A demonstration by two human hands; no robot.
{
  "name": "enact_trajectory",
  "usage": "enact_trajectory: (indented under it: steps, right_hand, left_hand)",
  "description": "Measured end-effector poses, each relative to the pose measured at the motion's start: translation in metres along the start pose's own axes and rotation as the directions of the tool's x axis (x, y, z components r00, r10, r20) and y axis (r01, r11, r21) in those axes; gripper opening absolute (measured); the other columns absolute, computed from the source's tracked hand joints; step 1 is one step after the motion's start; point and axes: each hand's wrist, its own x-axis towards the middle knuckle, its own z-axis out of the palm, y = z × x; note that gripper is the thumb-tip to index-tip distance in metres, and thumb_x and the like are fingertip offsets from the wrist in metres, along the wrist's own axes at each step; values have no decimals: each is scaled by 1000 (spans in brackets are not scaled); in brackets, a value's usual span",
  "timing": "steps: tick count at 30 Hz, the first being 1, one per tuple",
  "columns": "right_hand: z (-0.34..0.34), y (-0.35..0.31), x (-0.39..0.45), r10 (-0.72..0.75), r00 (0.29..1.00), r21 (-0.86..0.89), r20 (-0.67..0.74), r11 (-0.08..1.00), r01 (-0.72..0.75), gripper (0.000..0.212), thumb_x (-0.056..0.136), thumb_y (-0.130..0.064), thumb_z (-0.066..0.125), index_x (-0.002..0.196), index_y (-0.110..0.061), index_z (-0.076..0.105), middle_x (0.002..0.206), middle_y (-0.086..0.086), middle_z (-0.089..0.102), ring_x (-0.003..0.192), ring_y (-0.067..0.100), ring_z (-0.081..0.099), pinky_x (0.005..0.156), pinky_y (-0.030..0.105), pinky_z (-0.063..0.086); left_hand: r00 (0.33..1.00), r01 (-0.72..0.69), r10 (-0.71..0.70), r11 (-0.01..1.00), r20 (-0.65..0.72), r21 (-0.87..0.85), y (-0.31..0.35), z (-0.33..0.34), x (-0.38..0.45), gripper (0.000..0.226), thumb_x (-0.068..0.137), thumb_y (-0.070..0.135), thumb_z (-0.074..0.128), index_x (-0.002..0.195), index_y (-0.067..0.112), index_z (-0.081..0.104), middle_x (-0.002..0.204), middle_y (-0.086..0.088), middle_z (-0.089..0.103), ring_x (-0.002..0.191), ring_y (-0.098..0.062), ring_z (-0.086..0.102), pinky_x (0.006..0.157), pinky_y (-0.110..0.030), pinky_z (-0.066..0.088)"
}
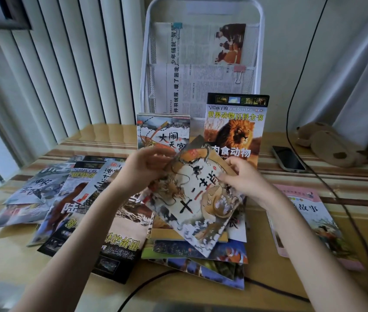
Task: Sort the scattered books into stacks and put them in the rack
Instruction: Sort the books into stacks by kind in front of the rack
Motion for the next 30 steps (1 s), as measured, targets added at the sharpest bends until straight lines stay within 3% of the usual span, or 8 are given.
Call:
enact_trajectory:
  steps: [6, 10, 14, 17, 20, 24, 27, 30]
  right_hand:
    - [10, -15, 27, -89, 984, 282, -155, 950, 130, 31, 92, -9, 57, 121, -17, 51, 103, 0, 68, 92, 14, 65, 62, 23, 48]
    - [28, -37, 65, -148, 911, 379, -384, 875, 302, 34, 94, -7, 52, 128, -9, 49, 116, -3, 57, 106, 16, 58, 56, 7, 47]
    - [65, -57, 108, -206, 923, 395, -325, 857, 330, 18, 96, -15, 51, 113, -18, 55, 106, -5, 60, 104, 16, 59, 86, 30, 52]
    - [91, -59, 130, -227, 935, 348, -274, 882, 316, 38, 98, -19, 47, 135, -14, 44, 122, -10, 51, 114, 6, 47, 103, 23, 36]
    - [113, -45, 151, -117, 955, 225, -274, 957, 181, 43, 99, -19, 44, 141, -8, 37, 137, 3, 46, 129, 18, 41, 93, 16, 29]
    - [126, -24, 169, -129, 857, -172, -499, 984, 48, 20, 91, -18, 59, 108, -9, 54, 105, 8, 59, 100, 27, 56, 76, 34, 47]
    - [122, -19, 168, -123, 835, -236, -536, 972, -9, 22, 88, -21, 63, 106, -9, 56, 103, 4, 59, 95, 22, 56, 67, 28, 41]
    - [121, -19, 165, -99, 826, -234, -555, 971, -41, 18, 91, -17, 59, 107, -10, 54, 103, 6, 58, 87, 21, 57, 61, 27, 38]
  left_hand:
    - [906, -104, 191, 965, -377, 240, 15, -11, 22, 47, 86, -6, 59, 126, 17, 55, 118, 8, 61, 105, -2, 61, 90, -20, 52]
    - [903, 165, -129, 985, -409, 53, -9, -15, 38, 61, 91, 28, 57, 143, 9, 31, 137, -7, 51, 117, -19, 56, 98, -39, 48]
    - [958, 118, -108, 993, -264, 21, -30, -14, 66, 57, 94, 17, 54, 146, 19, 29, 132, -7, 56, 113, -16, 58, 93, -34, 50]
    - [851, 104, 29, 969, -524, 223, -46, -9, 84, 54, 89, 4, 55, 138, 18, 37, 132, -9, 45, 117, -17, 45, 103, -31, 37]
    - [776, 282, -146, 950, -614, 131, -78, -8, 90, 70, 88, 6, 55, 146, 7, 16, 145, -17, 26, 134, -28, 26, 109, -30, 21]
    - [858, 490, -305, 727, -413, 481, -136, -3, 87, 71, 95, 31, 48, 142, -10, 13, 142, -26, 37, 137, -39, 29, 112, -44, 21]
    - [852, 523, -321, 486, -413, 701, -146, 1, 87, 79, 95, 42, 38, 145, -9, 4, 143, -20, 41, 136, -31, 34, 116, -48, 4]
    - [870, 474, -334, 361, -363, 803, -145, -9, 83, 58, 91, 36, 43, 140, 6, 31, 139, -10, 45, 131, -26, 40, 117, -50, 7]
